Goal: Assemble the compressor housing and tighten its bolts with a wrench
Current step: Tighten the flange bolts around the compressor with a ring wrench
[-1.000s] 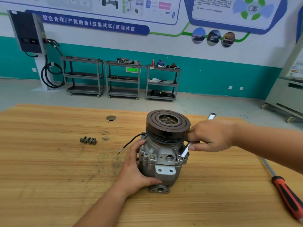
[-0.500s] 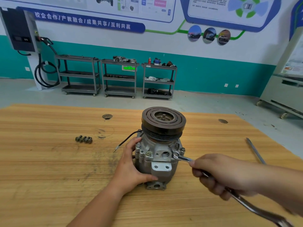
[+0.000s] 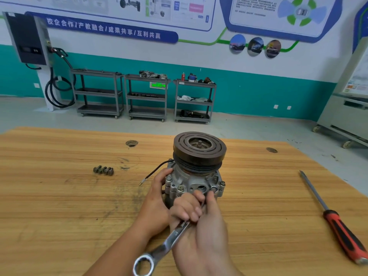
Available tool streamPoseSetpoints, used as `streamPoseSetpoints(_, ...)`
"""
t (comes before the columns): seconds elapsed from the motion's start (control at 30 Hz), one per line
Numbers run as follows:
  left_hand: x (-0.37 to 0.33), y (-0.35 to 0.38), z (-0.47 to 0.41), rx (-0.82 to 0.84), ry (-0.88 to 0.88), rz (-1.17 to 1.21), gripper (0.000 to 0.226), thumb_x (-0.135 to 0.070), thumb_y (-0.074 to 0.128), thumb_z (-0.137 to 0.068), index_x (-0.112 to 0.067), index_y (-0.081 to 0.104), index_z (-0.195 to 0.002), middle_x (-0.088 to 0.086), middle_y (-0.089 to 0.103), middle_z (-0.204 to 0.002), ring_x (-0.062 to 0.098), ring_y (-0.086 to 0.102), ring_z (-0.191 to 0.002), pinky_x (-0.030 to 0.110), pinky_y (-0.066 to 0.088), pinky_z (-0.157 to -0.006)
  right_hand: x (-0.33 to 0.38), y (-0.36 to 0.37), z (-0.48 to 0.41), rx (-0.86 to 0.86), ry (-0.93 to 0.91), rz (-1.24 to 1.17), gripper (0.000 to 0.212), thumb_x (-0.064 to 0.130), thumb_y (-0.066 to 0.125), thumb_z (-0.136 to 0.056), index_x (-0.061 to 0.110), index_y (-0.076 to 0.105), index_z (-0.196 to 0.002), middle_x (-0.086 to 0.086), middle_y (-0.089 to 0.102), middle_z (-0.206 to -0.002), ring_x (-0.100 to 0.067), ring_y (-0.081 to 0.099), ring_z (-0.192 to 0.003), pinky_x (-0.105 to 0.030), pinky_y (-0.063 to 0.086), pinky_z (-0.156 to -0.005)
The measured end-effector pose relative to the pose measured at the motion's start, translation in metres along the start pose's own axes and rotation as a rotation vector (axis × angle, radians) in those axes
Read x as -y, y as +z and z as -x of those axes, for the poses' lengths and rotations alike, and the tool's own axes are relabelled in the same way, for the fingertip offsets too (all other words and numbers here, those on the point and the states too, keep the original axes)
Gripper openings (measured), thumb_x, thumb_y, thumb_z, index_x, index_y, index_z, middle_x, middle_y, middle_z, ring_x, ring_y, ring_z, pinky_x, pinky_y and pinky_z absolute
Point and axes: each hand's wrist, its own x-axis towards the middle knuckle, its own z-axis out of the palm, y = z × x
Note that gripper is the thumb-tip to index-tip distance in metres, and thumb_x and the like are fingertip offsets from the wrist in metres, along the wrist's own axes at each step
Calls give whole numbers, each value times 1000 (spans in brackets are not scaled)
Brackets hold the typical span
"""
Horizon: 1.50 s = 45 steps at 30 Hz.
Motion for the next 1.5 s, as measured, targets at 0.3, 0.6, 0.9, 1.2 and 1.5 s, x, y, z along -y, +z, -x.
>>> streamPoseSetpoints(0.3, 6, -7, 0, 49, 33, -127, 111, -47, 90, -33, -66, 27, -123, -25, 41, -136, -6, 47, -120, 8, 41, -92, 68, -33, 23, 225, -179, 562, 30, 21, 48, -98, -5, 59, -106, -20, 42, -75, -23, 42, -66, -31, 37, -55)
streamPoseSetpoints(0.6, 6, -9, 1, 79, 32, -89, 116, -22, 97, -40, -73, 28, -117, -27, 42, -131, -15, 46, -115, 0, 39, -83, 165, -24, 16, 302, -441, 2347, 37, 54, 33, -83, 27, 58, -78, 7, 49, -63, -5, 46, -59, -22, 38, -58)
streamPoseSetpoints(0.9, 5, -8, 1, 66, 52, -104, 118, -18, 97, -41, -73, 26, -117, -21, 40, -136, -17, 43, -117, -1, 38, -83, 173, 47, -66, 1098, -694, 3133, 57, 61, 6, -87, 21, 48, -88, 8, 44, -79, -10, 40, -72, -25, 34, -70)
streamPoseSetpoints(1.2, 9, -8, 0, 72, 53, -109, 117, -22, 97, -40, -73, 26, -118, -23, 40, -135, -15, 44, -116, 0, 38, -85, 167, 58, -78, 1146, -418, 3205, 67, 62, 9, -84, 18, 56, -103, 3, 52, -92, -16, 52, -93, -25, 37, -82)
streamPoseSetpoints(1.5, 7, -7, 0, 75, 53, -105, 117, -23, 97, -42, -72, 25, -119, -21, 41, -134, -13, 45, -118, 1, 38, -87, 154, 75, -75, 1028, -72, 3357, 61, 61, 19, -88, 19, 58, -109, 2, 56, -99, -16, 51, -89, -31, 42, -86)
